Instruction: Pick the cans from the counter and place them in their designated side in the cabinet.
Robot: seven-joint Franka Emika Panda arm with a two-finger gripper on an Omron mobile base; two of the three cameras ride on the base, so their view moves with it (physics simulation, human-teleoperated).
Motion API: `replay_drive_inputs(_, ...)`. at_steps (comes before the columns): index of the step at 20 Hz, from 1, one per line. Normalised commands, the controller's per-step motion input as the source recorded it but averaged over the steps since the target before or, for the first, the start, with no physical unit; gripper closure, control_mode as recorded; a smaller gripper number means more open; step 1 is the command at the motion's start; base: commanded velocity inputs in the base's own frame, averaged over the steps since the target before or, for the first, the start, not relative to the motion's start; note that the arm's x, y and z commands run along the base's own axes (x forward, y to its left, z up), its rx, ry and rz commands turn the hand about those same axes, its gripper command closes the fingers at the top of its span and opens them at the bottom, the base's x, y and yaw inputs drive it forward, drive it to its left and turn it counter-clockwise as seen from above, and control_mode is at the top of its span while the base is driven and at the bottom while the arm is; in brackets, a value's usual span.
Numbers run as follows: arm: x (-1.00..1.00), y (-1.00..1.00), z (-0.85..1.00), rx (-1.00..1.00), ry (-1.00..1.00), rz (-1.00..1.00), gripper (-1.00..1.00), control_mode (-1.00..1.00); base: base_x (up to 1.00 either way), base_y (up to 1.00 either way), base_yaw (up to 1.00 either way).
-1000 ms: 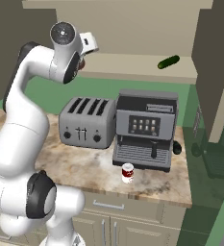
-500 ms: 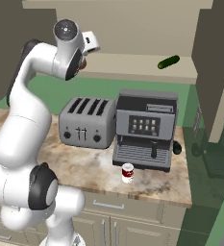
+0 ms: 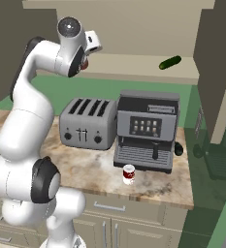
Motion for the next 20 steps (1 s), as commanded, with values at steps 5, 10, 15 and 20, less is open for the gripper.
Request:
replay_drive_inputs(5, 0.19, 0.04, -0.05, 0.00, 0.00, 0.03, 1.00, -1.00, 0.00, 0.00, 0.00)
replay_drive_inputs(10, 0.21, 0.04, -0.04, 0.00, 0.00, 0.03, 1.00, -1.00, 0.00, 0.00, 0.00)
replay_drive_inputs(15, 0.21, 0.00, -0.04, 0.00, 0.00, 0.03, 1.00, -1.00, 0.00, 0.00, 0.00)
replay_drive_inputs(20, 0.19, 0.00, -0.04, 0.00, 0.01, 0.03, 1.00, -1.00, 0.00, 0.00, 0.00)
